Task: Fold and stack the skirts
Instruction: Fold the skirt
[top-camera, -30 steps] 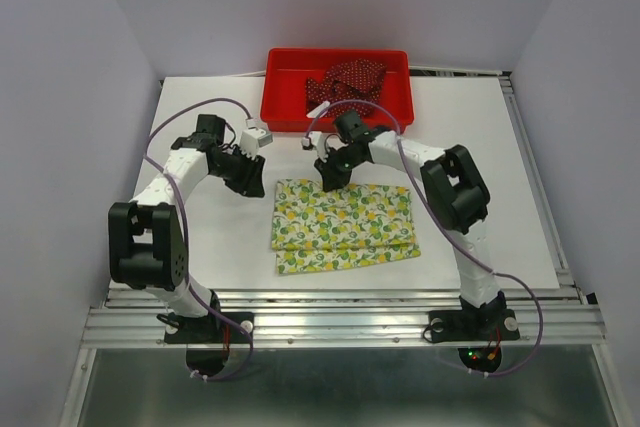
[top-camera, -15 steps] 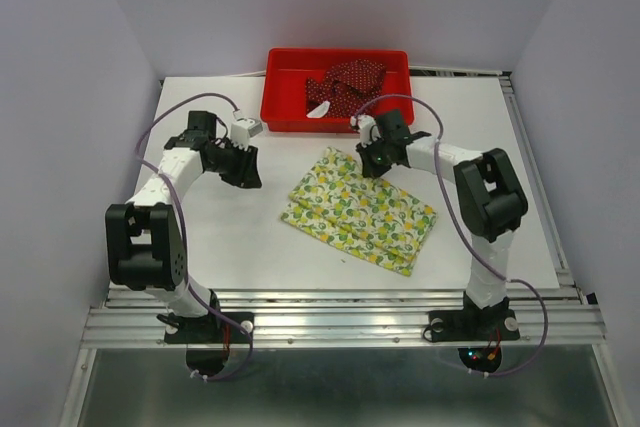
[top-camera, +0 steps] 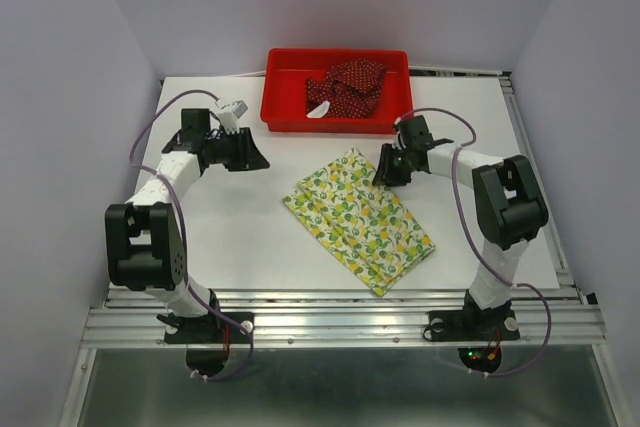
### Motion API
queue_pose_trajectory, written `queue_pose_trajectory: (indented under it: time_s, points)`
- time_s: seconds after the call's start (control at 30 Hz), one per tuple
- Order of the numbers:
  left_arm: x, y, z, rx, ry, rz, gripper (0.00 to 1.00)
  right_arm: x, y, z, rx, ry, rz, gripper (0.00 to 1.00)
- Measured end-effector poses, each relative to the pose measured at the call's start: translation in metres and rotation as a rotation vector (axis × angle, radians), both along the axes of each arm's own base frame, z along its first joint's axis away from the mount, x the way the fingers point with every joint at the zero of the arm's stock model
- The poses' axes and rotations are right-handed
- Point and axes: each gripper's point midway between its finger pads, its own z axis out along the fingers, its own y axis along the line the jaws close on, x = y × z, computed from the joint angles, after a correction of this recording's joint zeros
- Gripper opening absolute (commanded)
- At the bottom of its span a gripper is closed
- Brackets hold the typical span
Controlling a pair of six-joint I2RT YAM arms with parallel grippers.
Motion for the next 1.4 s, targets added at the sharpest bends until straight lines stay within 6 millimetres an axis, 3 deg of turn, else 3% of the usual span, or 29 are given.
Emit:
queue_pose_trajectory:
  time_s: [0.03, 0.07, 0.13, 0.27, 0.47, 0.6, 0.67, 0.7, 0.83, 1.0, 1.2, 1.4]
  points:
    - [-0.001, -0.004, 0.000, -0.034, 0.014, 0.007, 0.30, -0.005, 0.002, 0.002, 0.021, 0.015, -0.018, 0.60]
    - [-0.002, -0.007, 0.000, -0.053, 0.022, 0.009, 0.27, -0.009, 0.002, 0.003, 0.029, 0.025, -0.027, 0.65]
    - [-0.007, -0.015, -0.003, -0.109, 0.068, 0.018, 0.17, -0.015, 0.002, 0.009, 0.030, 0.028, -0.036, 0.64]
    - [-0.027, -0.036, -0.026, -0.178, 0.180, -0.005, 0.17, -0.015, -0.010, 0.019, -0.055, -0.041, 0.015, 0.63]
    - [-0.082, -0.052, -0.074, -0.199, 0.403, 0.010, 0.30, -0.006, -0.010, 0.037, -0.102, -0.132, 0.172, 0.56]
    - [-0.102, -0.047, -0.077, -0.184, 0.424, 0.062, 0.39, -0.011, 0.017, 0.052, -0.080, -0.172, 0.306, 0.56]
    - [-0.105, -0.045, -0.070, -0.188, 0.402, 0.092, 0.57, -0.024, 0.038, 0.053, -0.075, -0.180, 0.374, 0.56]
    - [-0.106, -0.044, -0.067, -0.188, 0.394, 0.099, 0.58, -0.038, 0.057, 0.052, -0.066, -0.177, 0.435, 0.56]
    - [-0.114, -0.051, -0.062, -0.202, 0.382, 0.137, 0.57, -0.073, 0.099, 0.053, -0.017, -0.162, 0.565, 0.56]
    - [-0.118, -0.060, -0.072, -0.189, 0.415, 0.167, 0.50, -0.076, 0.109, 0.050, 0.021, -0.126, 0.561, 0.56]
    - [-0.106, -0.056, -0.099, -0.155, 0.468, 0.237, 0.48, -0.072, 0.120, 0.041, 0.034, -0.094, 0.537, 0.56]
    - [-0.093, -0.058, -0.114, -0.149, 0.499, 0.254, 0.36, -0.074, 0.143, 0.032, 0.047, -0.078, 0.546, 0.54]
